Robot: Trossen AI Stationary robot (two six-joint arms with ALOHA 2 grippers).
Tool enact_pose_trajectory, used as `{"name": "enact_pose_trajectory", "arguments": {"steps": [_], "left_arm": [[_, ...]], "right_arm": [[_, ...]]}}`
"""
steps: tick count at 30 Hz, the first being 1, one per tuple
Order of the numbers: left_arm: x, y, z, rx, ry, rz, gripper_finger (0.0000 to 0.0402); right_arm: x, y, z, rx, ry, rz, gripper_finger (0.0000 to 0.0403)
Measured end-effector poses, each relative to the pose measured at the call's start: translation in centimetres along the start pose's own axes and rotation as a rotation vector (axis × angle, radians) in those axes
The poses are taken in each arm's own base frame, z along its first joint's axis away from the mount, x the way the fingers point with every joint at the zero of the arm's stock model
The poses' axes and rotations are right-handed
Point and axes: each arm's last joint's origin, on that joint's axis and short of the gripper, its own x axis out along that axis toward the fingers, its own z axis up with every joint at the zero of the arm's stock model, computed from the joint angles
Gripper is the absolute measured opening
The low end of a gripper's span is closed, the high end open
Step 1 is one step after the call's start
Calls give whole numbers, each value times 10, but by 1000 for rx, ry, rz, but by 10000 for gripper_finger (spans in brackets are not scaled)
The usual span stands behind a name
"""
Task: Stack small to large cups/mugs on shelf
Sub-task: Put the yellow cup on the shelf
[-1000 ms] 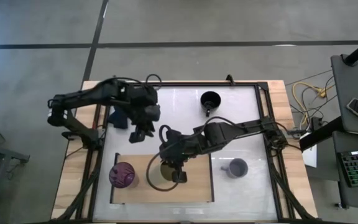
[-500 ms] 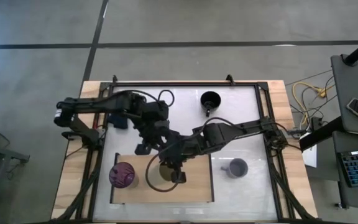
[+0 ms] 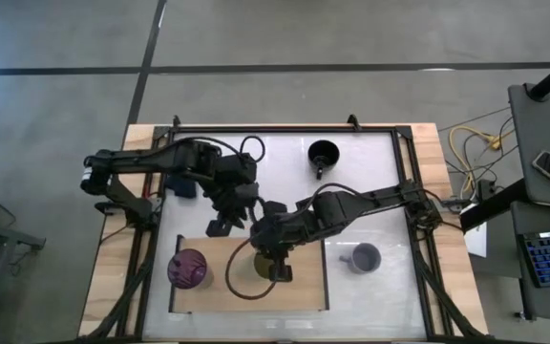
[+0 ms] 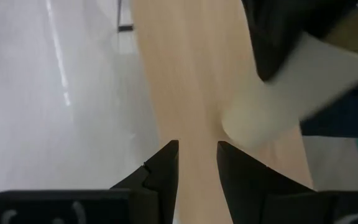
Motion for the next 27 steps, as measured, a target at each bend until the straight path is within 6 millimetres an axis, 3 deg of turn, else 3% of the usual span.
{"name": "enact_pose_trajectory", "arguments": {"steps": [14,27], "left_arm": [[-22,3,-12,-18,-18,117,95],[-18,6,-15,-20,3,129,95]], "right_arm": [[-9,0,2,41,-24,-10,44],[-17,0,6,56,-67,1,90]]}}
